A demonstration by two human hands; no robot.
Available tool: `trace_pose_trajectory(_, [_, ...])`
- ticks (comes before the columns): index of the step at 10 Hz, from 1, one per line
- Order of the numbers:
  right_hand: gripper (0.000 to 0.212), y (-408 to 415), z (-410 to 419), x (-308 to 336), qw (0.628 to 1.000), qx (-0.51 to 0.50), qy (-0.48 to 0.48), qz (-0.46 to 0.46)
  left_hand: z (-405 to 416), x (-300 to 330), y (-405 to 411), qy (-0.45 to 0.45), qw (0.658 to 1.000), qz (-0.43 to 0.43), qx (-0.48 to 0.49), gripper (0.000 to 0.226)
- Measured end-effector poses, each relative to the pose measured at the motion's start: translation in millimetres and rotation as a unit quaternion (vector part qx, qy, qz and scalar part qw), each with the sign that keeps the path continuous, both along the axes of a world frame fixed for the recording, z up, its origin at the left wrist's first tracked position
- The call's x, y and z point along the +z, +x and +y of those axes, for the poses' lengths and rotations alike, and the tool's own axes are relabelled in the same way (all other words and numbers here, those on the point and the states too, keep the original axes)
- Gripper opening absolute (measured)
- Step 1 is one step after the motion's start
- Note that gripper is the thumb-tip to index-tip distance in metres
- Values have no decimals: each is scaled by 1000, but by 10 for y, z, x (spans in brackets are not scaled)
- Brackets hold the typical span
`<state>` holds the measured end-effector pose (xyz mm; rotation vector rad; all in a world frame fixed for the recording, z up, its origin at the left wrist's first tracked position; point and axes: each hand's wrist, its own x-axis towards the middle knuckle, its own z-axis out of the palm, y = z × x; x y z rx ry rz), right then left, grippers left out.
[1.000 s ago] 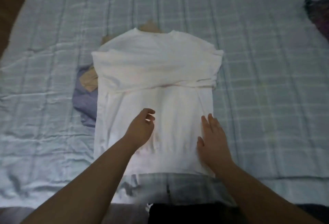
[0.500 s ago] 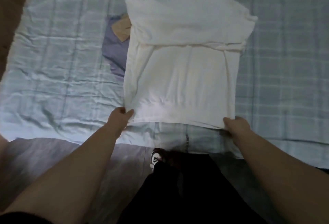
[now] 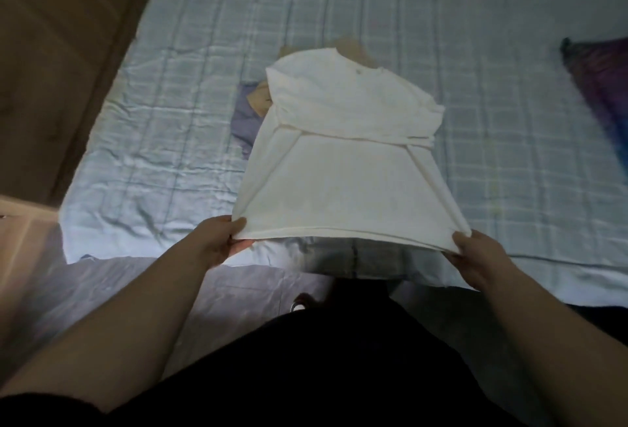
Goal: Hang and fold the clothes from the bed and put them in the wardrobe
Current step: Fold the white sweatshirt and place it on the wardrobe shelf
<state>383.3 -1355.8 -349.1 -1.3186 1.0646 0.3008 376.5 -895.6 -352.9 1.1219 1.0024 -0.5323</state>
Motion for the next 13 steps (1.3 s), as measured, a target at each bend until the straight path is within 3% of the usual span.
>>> trace_pose_trajectory(1, [40, -371, 30, 219, 1000, -1, -3, 2, 99, 262, -191, 1, 999, 9, -48, 22])
trace_pose_trajectory(2, [60, -673, 5, 384, 1000, 13, -10, 21, 132, 372, -443, -4, 996, 29, -83, 15])
trace_pose_trajectory(3, [64, -806, -74, 446, 998, 50, -32, 26, 71, 453, -590, 5, 992, 22, -124, 32])
trace_pose_trajectory(4, [46, -686, -87, 514, 1000, 13, -2, 13, -11, 539, -474, -10, 996, -21, -90, 51])
trace_pose_trajectory(6, [18, 223, -83, 625, 984, -107, 130, -63, -145, 694, 302, -25, 995, -87, -37, 14])
trace_pose_trajectory(7, [25, 773, -89, 627, 980, -130, 142, -54, -251, 753, 831, -44, 995, -94, -4, 13])
trace_pose_trajectory(8, [25, 1400, -308, 192, 996, 40, 29, -70, -375, 723, 1409, -56, 993, -93, 34, 18])
trace_pose_trajectory(9, [44, 2000, -471, -99, 998, 26, 48, 29, -515, 545, 2028, -82, 989, -102, 68, 26])
trace_pose_trajectory(10, [50, 2600, -532, -644, 997, 51, 45, 41, -603, 164, 2631, -82, 987, -88, 108, 28])
trace_pose_trajectory(11, [28, 2992, -431, -876, 998, 33, 50, -18, -661, -361, 3126, -69, 985, -82, 138, 23])
trace_pose_trajectory(12, [12, 3362, -265, -1141, 980, -139, 145, -10, -725, -869, 3484, -43, 987, -76, 137, 28])
trace_pose_trajectory(13, [18, 3488, -196, -1495, 978, -151, 143, -5, -800, -1211, 3656, -27, 986, -75, 143, 23])
